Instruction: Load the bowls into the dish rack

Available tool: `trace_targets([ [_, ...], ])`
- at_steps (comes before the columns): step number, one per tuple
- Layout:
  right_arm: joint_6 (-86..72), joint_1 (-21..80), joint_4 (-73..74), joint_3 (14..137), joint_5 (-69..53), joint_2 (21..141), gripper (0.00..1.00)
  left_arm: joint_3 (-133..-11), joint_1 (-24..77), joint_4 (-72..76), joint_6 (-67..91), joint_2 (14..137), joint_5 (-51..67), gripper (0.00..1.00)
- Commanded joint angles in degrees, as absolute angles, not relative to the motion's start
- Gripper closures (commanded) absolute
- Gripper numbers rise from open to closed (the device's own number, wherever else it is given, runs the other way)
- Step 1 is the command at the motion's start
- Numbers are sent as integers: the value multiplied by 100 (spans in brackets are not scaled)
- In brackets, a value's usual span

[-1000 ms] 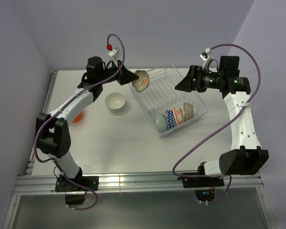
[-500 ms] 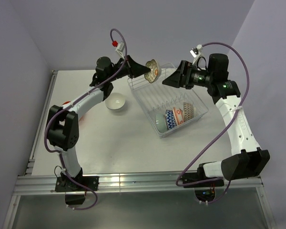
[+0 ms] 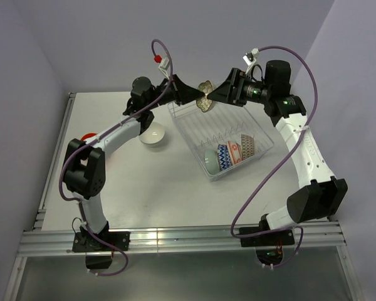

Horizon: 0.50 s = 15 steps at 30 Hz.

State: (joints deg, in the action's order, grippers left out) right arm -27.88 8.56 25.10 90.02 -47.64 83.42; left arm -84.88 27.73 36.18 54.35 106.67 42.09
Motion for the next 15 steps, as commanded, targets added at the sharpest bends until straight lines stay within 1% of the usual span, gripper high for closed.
trace_targets([
  [1,-2935,914,2171,9316,-4798,8358,15,-8526,2848,4034,5502,10415,4175,100],
  [2,-2936,914,2171,9316,-4816,8367,21,-8525,2848,3991,5485,10398,4157,100],
  [4,-2918,914,2197,9255,-4877,8332,27,-8499,2856,3964,5467,10371,4140,100],
  [5,-2892,914,2215,9237,-4887,8323,35,-8490,2848,3946,5458,10371,4140,100],
  [7,-2874,914,2241,9159,-4948,8262,44,-8499,2848,3903,5441,10371,4140,100],
  [8,-2874,914,2259,9141,-4983,8236,52,-8490,2848,3894,5440,10371,4122,100],
  [10,-2874,914,2241,9062,-5036,8157,61,-8482,2848,3841,5414,10371,4131,100],
  [11,-2848,914,2250,9053,-5080,8130,69,-8473,2856,3841,5414,10380,4140,100],
  [13,-2804,914,2311,9070,-5098,8112,78,-8455,2848,3841,5423,10389,4148,100],
  [14,-2795,914,2329,9088,-5106,8104,87,-8455,2839,3841,5414,10397,4175,100],
  [15,-2778,905,2355,9097,-5124,8104,93,-8455,2839,3841,5423,10397,4175,100],
])
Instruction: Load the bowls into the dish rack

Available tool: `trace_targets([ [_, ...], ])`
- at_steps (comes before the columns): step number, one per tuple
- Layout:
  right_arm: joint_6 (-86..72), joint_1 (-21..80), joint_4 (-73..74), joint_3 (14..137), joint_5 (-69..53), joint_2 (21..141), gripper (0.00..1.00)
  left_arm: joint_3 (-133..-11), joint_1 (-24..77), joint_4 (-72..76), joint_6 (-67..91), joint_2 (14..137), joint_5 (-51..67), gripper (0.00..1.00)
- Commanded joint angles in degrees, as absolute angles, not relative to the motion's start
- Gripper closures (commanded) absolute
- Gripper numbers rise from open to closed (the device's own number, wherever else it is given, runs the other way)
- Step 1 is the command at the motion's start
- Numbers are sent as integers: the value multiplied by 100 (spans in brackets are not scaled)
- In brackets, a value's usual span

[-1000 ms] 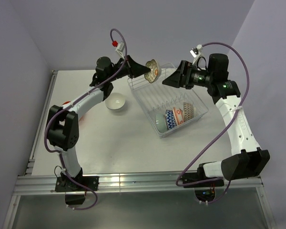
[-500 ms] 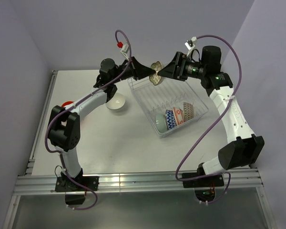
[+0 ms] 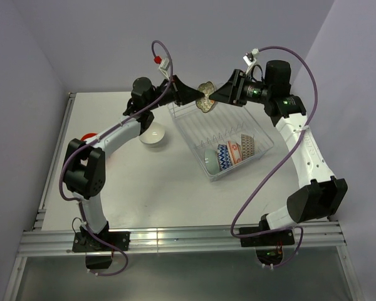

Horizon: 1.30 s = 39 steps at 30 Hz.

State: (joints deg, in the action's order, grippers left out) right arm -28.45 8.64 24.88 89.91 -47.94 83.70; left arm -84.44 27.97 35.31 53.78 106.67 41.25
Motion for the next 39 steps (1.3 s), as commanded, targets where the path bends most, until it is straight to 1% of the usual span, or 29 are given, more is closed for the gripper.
trace_targets([
  [1,-2777,905,2355,9105,-5115,8112,100,-8464,2839,3841,5423,10406,4201,100],
  [3,-2769,879,2347,9114,-5089,8112,100,-8490,2848,3797,5414,10424,4210,91],
  [4,-2777,879,2338,9114,-5080,8112,100,-8508,2848,3745,5388,10433,4210,79],
  [6,-2777,861,2303,9123,-5063,8121,100,-8517,2848,3709,5379,10433,4219,66],
  [7,-2786,861,2294,9132,-5063,8130,100,-8508,2839,3692,5379,10424,4227,56],
  [10,-2777,861,2276,9149,-5036,8182,100,-8420,2830,3639,5353,10389,4219,47],
  [15,-2892,861,2162,9088,-5019,8253,100,-8218,2786,3639,5370,10336,4192,43],
  [21,-2655,765,2443,9062,-4922,8297,100,-8200,2698,3420,5239,10301,4201,38],
  [26,-2242,563,2759,9053,-4773,8288,100,-8121,2619,3305,5090,10239,4157,31],
  [28,-2023,484,2988,9044,-4711,8288,100,-8104,2619,3209,4993,10204,4148,27],
  [34,-1223,-60,3839,9123,-4579,8209,100,-8130,2593,2857,4580,10125,4210,23],
  [38,-432,-702,4954,9255,-4325,8174,100,-8174,2602,2436,4176,10055,4210,22],
  [39,-109,-921,5140,9281,-4246,8174,100,-8165,2602,2400,4149,10037,4227,19],
])
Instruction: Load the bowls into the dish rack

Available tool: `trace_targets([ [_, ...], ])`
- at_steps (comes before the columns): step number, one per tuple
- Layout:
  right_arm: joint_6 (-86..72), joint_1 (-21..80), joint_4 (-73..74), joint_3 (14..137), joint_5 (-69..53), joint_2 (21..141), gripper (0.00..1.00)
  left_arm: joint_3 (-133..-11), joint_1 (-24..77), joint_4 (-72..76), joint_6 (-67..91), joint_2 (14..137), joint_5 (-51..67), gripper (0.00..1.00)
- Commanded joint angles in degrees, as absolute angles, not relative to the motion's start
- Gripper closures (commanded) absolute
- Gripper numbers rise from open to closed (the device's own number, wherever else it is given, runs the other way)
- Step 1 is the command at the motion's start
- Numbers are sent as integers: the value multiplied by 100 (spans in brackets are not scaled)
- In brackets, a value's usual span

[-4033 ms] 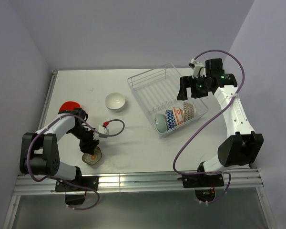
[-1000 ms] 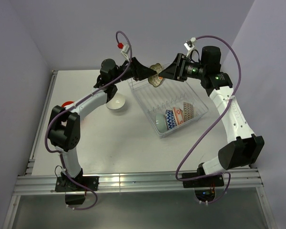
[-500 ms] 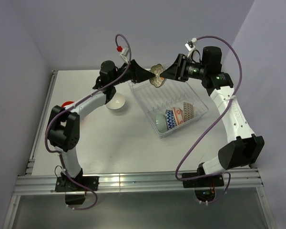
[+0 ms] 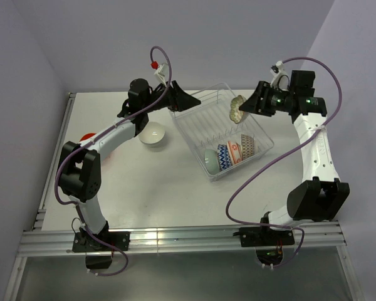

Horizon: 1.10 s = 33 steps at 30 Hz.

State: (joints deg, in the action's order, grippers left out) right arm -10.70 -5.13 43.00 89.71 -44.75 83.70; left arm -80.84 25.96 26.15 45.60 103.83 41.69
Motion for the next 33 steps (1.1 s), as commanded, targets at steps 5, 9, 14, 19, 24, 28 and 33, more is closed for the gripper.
trace_targets([
  [5,720,-1274,5905,9229,-3483,8139,100,-8191,2593,2250,4192,10090,4430,2],
  [9,1238,-1283,6108,9115,-3016,8130,100,-8226,2593,2057,4035,10081,4430,1],
  [14,1581,-1283,6178,8974,-2602,8287,100,-8218,2531,2048,3999,10072,4447,0],
  [19,1846,-1283,6038,8780,-2373,8367,100,-8200,2505,1986,3946,10055,4430,1],
  [24,1898,-1240,5907,8657,-2154,8516,100,-8156,2479,1986,3981,10046,4447,1],
  [28,1837,-1152,5678,8421,-1917,8499,100,-8121,2479,1977,3973,10046,4386,1],
  [33,1767,-993,5449,8262,-1846,8569,100,-8104,2487,1943,3973,10037,4395,1],
])
